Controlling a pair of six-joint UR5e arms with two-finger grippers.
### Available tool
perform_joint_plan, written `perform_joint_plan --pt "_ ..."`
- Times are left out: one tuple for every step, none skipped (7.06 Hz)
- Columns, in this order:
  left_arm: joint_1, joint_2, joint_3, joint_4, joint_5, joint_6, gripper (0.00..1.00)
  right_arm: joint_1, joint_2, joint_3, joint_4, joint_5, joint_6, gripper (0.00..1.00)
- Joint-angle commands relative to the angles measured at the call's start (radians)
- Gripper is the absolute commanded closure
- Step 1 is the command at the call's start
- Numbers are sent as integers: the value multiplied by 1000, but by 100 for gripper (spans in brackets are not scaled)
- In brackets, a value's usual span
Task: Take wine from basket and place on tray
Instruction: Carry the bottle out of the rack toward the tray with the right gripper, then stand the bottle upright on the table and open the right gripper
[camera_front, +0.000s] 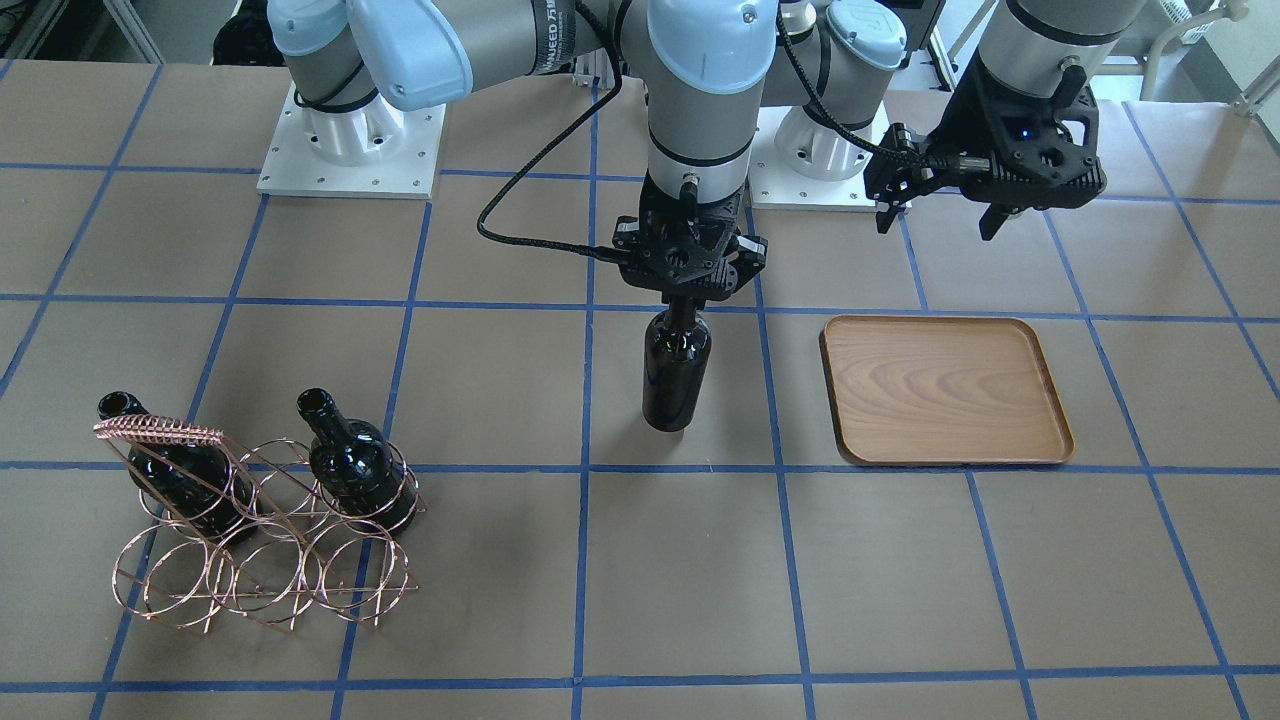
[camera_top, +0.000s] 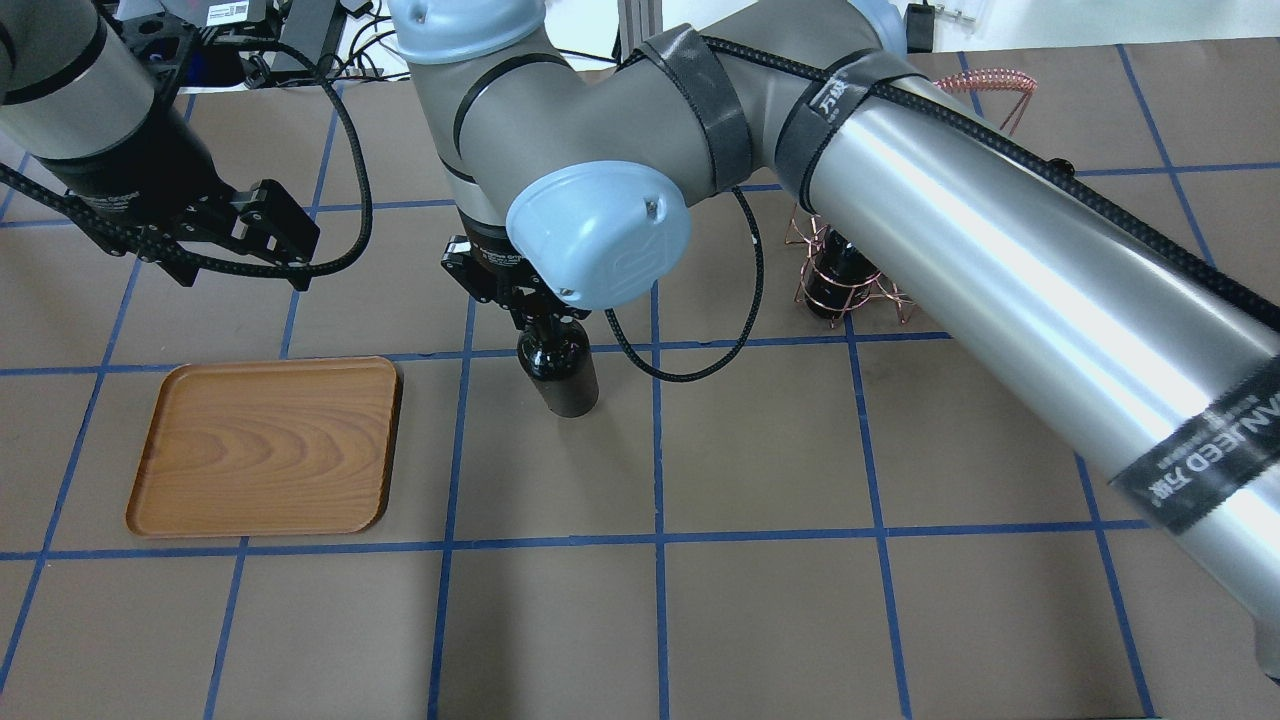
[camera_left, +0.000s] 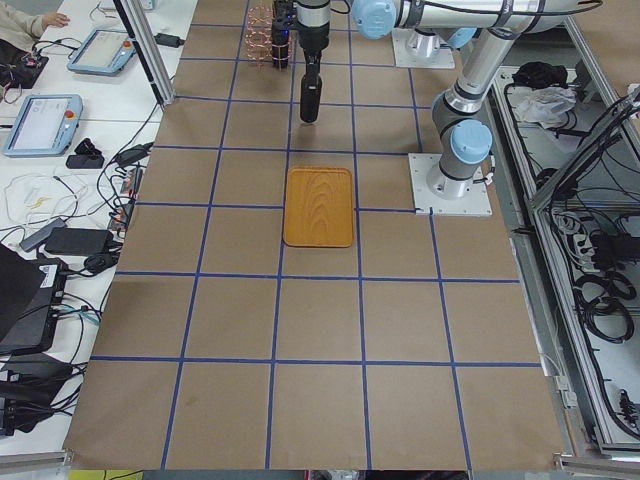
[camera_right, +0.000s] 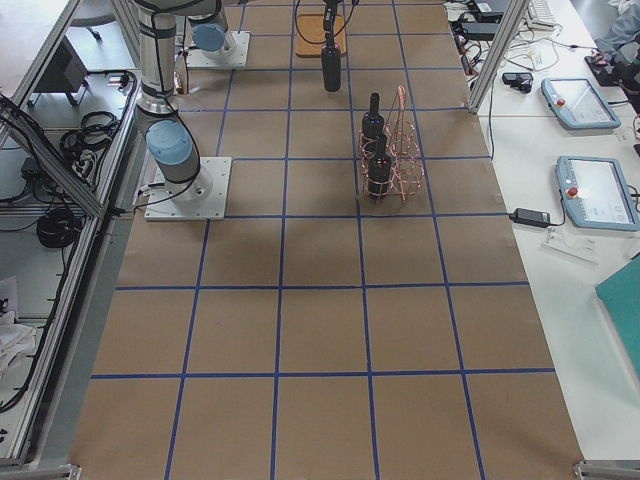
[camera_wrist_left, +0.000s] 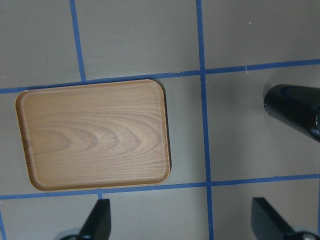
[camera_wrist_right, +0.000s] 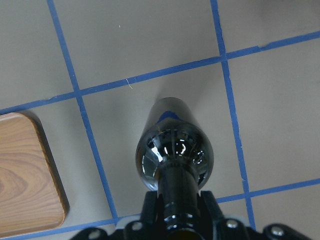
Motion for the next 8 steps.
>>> perform_joint_plan --pt "1 5 -5 -9 2 2 0 1 8 -1 -27 1 6 95" --pt "0 5 -7 -1 -4 2 0 1 10 0 -37 1 6 95" --pt "0 7 -7 -1 -1 2 0 1 10 -1 -37 1 6 86" --pt "0 8 -7 -1 2 2 0 1 10 0 -39 1 6 66" --pt "1 8 -7 -3 2 2 0 1 10 0 -39 1 6 54" --pt "2 8 -7 -3 2 2 0 1 10 2 -39 1 6 42" --pt "2 8 -7 -3 2 2 0 1 8 2 -40 -1 4 35" --pt "2 8 -7 -1 2 2 0 1 8 2 -51 -7 3 18"
